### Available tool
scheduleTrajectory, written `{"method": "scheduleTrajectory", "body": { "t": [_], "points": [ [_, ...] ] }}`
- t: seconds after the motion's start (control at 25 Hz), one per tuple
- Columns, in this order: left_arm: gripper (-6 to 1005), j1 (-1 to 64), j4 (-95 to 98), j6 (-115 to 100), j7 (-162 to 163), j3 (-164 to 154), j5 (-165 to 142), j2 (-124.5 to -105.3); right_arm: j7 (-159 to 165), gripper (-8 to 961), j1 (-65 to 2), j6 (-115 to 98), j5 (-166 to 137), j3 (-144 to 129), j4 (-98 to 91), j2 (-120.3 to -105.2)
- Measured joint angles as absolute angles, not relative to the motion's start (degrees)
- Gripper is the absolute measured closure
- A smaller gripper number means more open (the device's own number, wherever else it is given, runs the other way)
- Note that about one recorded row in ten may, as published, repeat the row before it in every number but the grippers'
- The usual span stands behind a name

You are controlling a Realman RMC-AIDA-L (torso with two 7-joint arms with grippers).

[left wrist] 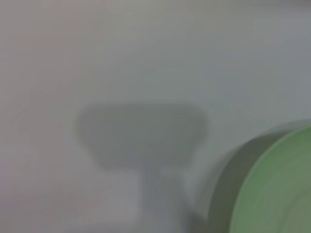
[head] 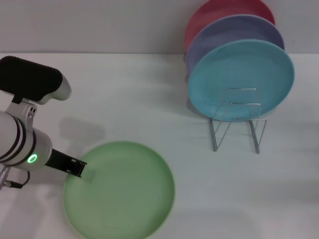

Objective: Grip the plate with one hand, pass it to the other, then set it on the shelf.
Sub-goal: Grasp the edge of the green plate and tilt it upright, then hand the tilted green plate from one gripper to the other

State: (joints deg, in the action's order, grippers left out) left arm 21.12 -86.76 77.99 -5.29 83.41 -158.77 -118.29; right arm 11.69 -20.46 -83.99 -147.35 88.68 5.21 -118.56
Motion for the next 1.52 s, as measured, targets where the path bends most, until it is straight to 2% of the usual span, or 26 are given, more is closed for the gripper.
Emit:
{"method": "scheduleTrajectory", "body": {
  "t": [0.32,0.48,0.6,0.72,0.8,0.84,0.88,0.96,1.04,1.12,1.2,1.28,1.36,1.44,1.48,1.52],
  "points": [
    [952,19.05,-91.9,75.02,-6.3,85.74,-158.75,-118.19,14.03,124,-19.54,-88.3,-148.87,88.6,6.1,-118.8],
    [958,18.44,-93.2,71.94,-7.83,87.88,-158.51,-118.24,18.43,124,-17.97,-94.75,-157.09,88.59,12.79,-118.65],
    [966,17.52,-94.79,68.27,-8.49,88.75,-158.51,-118.18,18.54,124,-17.51,-91.68,-164.14,88.6,22.66,-117.95],
    [967,16.38,-96.14,64.19,-8.95,89.74,-158.51,-118.16,18.63,123,-18.77,-83.01,-167.08,86.39,33.17,-116.22],
    [966,15.67,-96.5,61.37,-9.18,90.08,-158.5,-118.15,21.23,123,-19.43,-73.59,-167.18,82.1,41.96,-113.05],
    [965,15.15,-96.57,59.52,-9.23,90.22,-158.49,-118.09,25.35,123,-20.01,-60.91,-167.22,77.98,52.42,-108.58],
    [964,14.79,-96.61,58.14,-9.24,90.35,-158.48,-118.07,25.35,123,-20.01,-60.91,-167.22,77.98,52.42,-108.58],
    [963,14.0,-96.62,55.59,-9.29,90.61,-158.49,-118.08,28.32,123,-21.16,-46.49,-167.24,74.89,61.92,-104.2],
    [962,13.5,-96.62,53.79,-9.33,90.63,-158.47,-118.11,29.02,123,-22.5,-32.8,-167.25,73.01,70.46,-100.79],
    [961,13.16,-96.57,52.56,-9.53,90.55,-158.44,-118.13,28.6,123,-24.46,-17.44,-167.25,71.84,79.47,-97.66],
    [959,13.11,-96.31,51.9,-9.76,90.57,-158.39,-118.17,26.89,123,-26.65,-3.43,-167.22,71.15,85.99,-95.82],
    [958,13.33,-95.97,51.45,-9.83,90.6,-158.37,-118.19,23.1,123,-28.9,7.91,-165.81,71.21,91.01,-95.44],
    [957,13.54,-95.67,51.04,-9.84,90.66,-158.37,-118.2,15.11,123,-30.8,17.82,-160.46,73.14,94.23,-96.42],
    [956,13.67,-95.36,50.61,-9.84,90.75,-158.33,-118.22,3.45,123,-31.88,24.29,-151.6,77.38,94.86,-98.9],
    [955,13.71,-95.19,50.41,-9.84,90.79,-158.33,-118.22,-3.51,123,-32.16,27.07,-146.73,80.23,94.7,-100.71],
    [954,13.72,-95.08,50.23,-9.84,90.8,-158.31,-118.22,-9.48,123,-32.24,29.76,-142.61,83.87,94.31,-103.42]
  ]
}}
